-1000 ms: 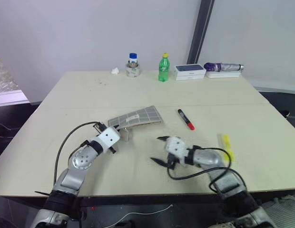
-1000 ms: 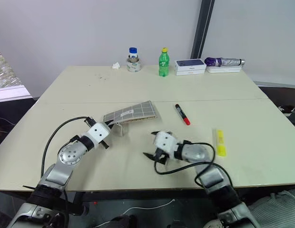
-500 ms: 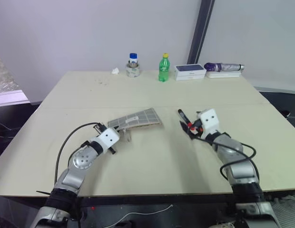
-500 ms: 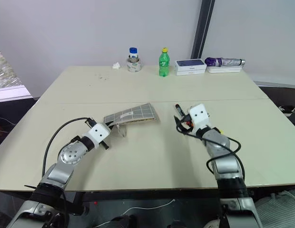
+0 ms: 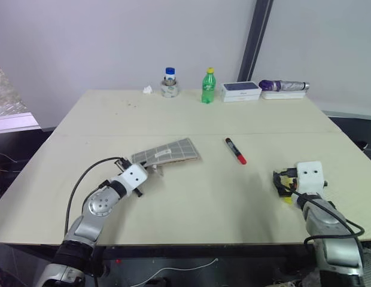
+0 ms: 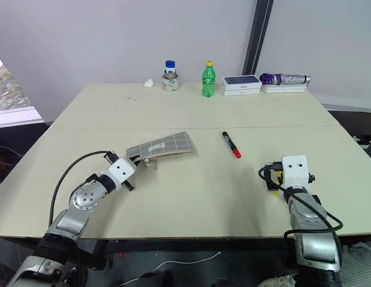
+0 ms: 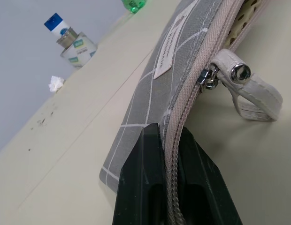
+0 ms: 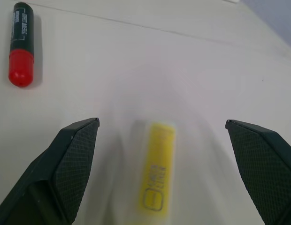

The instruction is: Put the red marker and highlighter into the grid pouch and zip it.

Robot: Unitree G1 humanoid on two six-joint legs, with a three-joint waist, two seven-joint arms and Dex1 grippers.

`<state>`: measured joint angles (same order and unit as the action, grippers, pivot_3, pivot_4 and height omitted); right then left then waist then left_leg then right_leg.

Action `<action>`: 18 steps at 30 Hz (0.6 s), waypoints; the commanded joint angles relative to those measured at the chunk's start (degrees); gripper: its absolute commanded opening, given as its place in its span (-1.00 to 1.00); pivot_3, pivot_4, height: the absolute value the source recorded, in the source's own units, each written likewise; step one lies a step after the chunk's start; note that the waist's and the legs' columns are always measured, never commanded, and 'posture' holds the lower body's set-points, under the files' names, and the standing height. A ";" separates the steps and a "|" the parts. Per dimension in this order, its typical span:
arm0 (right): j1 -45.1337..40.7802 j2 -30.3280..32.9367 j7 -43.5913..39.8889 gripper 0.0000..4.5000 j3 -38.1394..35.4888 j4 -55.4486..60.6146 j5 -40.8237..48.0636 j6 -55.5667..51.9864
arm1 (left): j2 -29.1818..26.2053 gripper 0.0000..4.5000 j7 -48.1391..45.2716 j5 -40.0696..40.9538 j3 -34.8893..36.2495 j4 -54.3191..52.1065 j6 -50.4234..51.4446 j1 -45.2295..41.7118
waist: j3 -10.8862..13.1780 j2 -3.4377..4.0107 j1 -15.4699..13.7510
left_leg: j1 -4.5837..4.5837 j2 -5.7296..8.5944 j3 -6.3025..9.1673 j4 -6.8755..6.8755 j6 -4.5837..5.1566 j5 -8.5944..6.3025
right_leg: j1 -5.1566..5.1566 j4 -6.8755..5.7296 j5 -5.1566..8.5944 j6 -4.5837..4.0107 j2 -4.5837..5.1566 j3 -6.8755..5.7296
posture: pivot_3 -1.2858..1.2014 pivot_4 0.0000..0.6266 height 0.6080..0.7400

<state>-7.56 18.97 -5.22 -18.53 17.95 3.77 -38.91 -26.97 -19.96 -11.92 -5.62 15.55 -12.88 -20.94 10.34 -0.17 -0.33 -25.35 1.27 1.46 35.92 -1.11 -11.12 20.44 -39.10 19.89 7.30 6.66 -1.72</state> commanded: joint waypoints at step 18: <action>0.05 -0.21 -1.86 -0.60 4.07 10.89 2.47 -4.31 | 0.28 -1.00 -0.34 0.29 -0.04 -0.14 -1.62 -2.97 | -0.02 0.00 -0.03 | -0.02 0.08 0.00 0.00 0.02 -0.01 | 0.03 0.01 0.00 0.00 0.03 0.01 | 0.03 -0.52 1.00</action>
<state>-6.56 16.05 -3.11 -19.13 24.97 8.22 -51.97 -26.70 -20.31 -11.90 -5.96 16.80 -13.43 -22.90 10.32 -0.17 -0.36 -25.37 1.37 1.45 35.92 -1.09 -11.13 20.48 -39.10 19.89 7.30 6.69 -1.69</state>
